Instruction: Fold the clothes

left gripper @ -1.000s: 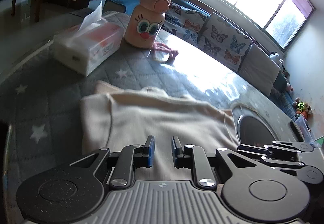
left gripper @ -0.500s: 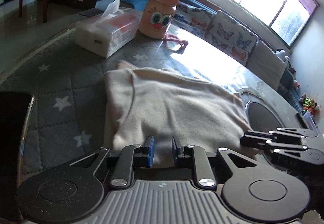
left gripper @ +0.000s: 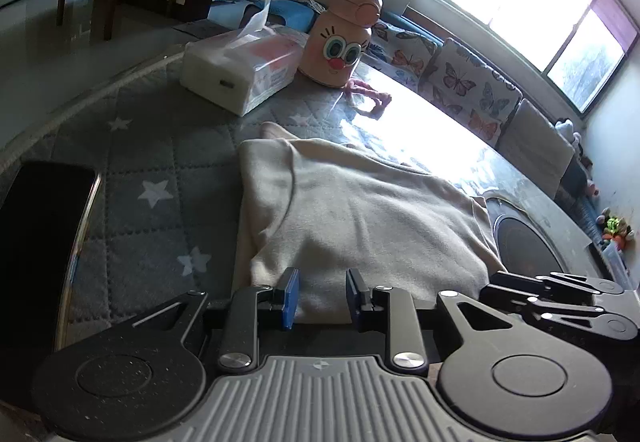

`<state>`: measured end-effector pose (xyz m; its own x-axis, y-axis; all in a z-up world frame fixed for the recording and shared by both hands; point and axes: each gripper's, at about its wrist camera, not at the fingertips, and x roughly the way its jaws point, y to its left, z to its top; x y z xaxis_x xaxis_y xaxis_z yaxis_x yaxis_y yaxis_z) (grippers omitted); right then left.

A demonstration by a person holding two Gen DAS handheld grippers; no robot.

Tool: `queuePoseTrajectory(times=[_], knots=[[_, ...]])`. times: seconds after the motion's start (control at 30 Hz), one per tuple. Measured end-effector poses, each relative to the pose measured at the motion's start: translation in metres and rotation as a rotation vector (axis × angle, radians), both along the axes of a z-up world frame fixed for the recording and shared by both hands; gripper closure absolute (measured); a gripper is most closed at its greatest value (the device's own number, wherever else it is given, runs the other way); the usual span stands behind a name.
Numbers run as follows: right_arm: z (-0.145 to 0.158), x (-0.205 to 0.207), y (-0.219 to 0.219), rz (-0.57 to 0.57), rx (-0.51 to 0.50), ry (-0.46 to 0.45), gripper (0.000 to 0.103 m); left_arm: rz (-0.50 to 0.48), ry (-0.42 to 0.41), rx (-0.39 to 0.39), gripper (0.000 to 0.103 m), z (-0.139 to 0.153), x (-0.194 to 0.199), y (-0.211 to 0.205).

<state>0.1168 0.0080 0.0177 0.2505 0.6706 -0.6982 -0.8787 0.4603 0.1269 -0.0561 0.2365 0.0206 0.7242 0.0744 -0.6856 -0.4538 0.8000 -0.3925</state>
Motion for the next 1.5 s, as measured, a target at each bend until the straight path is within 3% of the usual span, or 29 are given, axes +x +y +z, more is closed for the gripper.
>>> queuePoseTrajectory(times=[0.17, 0.23, 0.3, 0.47, 0.53, 0.6, 0.73, 0.83, 0.93, 1.03, 1.23, 1.37, 1.5], knots=[[-0.001, 0.000, -0.004, -0.006, 0.005, 0.010, 0.070, -0.001, 0.000, 0.002, 0.073, 0.002, -0.002, -0.005], [0.002, -0.002, -0.006, -0.009, 0.013, 0.003, 0.068, -0.009, -0.009, 0.021, 0.063, 0.007, -0.003, -0.010], [0.006, -0.005, -0.008, -0.007, 0.022, -0.003, 0.060, -0.013, -0.015, 0.052, 0.055, 0.011, -0.003, -0.016], [0.008, -0.012, -0.010, -0.014, 0.024, -0.016, 0.056, -0.023, -0.024, 0.114, 0.045, 0.019, -0.005, -0.028], [0.008, -0.014, -0.013, -0.032, 0.032, -0.011, 0.055, -0.024, -0.027, 0.138, 0.035, 0.021, -0.007, -0.032], [0.008, -0.016, -0.015, -0.043, 0.036, -0.013, 0.046, -0.024, -0.028, 0.162, 0.029, 0.022, -0.009, -0.036], [0.010, -0.023, -0.019, -0.050, 0.039, -0.033, 0.043, -0.026, -0.029, 0.193, 0.021, 0.024, -0.012, -0.043], [0.011, -0.027, -0.022, -0.055, 0.042, -0.040, 0.030, -0.028, -0.031, 0.202, 0.016, 0.025, -0.014, -0.047], [0.013, -0.031, -0.025, -0.059, 0.045, -0.058, 0.028, -0.030, -0.040, 0.220, 0.007, 0.026, -0.016, -0.052], [0.013, -0.034, -0.029, -0.067, 0.050, -0.068, 0.019, -0.034, -0.051, 0.238, 0.000, 0.028, -0.017, -0.056], [0.014, -0.039, -0.037, -0.081, 0.057, -0.085, 0.016, -0.042, -0.058, 0.255, 0.000, 0.031, -0.017, -0.063], [0.016, -0.043, -0.042, -0.105, 0.061, -0.108, 0.002, -0.047, -0.057, 0.260, 0.000, 0.032, -0.017, -0.067], [0.019, -0.048, -0.048, -0.113, 0.070, -0.133, 0.000, -0.048, -0.048, 0.264, 0.000, 0.031, -0.017, -0.071]])
